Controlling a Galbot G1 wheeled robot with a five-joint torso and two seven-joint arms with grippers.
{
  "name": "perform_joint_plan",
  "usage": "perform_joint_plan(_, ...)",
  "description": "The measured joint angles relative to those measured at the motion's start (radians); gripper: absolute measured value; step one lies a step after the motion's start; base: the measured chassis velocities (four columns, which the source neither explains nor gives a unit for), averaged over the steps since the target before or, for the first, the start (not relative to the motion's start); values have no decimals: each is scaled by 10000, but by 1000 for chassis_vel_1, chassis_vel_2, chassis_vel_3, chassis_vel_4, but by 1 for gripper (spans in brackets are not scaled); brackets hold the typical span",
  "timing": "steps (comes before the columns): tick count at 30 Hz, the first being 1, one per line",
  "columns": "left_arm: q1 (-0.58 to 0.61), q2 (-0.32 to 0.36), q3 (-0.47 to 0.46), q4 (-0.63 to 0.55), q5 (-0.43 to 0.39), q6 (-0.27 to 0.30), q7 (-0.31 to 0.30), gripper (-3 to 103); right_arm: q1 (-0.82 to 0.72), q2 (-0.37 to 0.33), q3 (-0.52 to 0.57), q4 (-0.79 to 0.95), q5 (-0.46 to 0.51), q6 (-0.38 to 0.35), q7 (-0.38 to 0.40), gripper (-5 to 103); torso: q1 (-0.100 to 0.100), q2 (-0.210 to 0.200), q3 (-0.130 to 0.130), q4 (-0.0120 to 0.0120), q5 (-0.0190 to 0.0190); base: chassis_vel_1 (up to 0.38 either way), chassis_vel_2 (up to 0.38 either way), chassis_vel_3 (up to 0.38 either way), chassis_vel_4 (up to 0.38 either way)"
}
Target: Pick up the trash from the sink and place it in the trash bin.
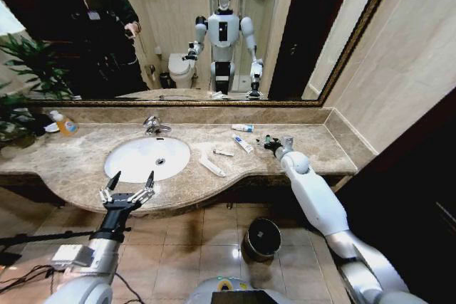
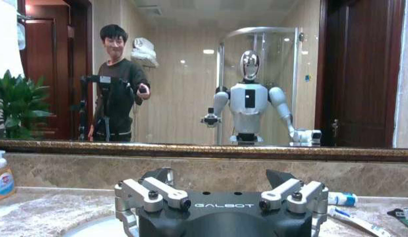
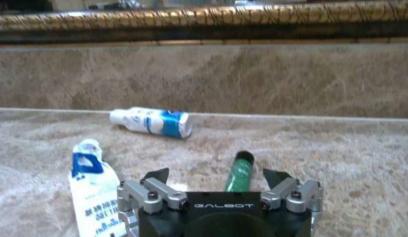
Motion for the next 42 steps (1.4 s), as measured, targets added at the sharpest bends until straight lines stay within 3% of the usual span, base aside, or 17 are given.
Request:
perform_joint_plan(4,0,0,0,0,0,0,0,100,76,11,-36,-244,16,18,-71,84,-1,0,0,0,0,0,0,0,0)
perform_joint_plan(6,0,0,0,0,0,0,0,100,97,22,-51,-292,17,19,-76,84,-1,0,0,0,0,0,0,0,0)
perform_joint_plan(11,0,0,0,0,0,0,0,100,280,77,-104,-647,-37,90,-82,63,-1,0,0,0,0,0,0,0,0)
perform_joint_plan(20,0,0,1,0,0,0,0,100,334,1,-118,-792,-109,209,-123,54,-1,0,-1,0,-1,0,0,0,0)
perform_joint_plan(31,0,0,1,0,0,0,0,100,198,96,-158,-528,-389,364,-50,10,-1,1,0,1,0,0,0,0,0)
perform_joint_plan(40,0,0,0,0,0,0,0,100,-180,46,-79,275,-441,487,139,4,0,2,0,2,0,0,0,0,0)
perform_joint_plan(42,0,0,0,0,0,0,0,100,-640,-135,138,1238,-276,473,171,4,0,2,-1,1,-3,0,0,0,0)
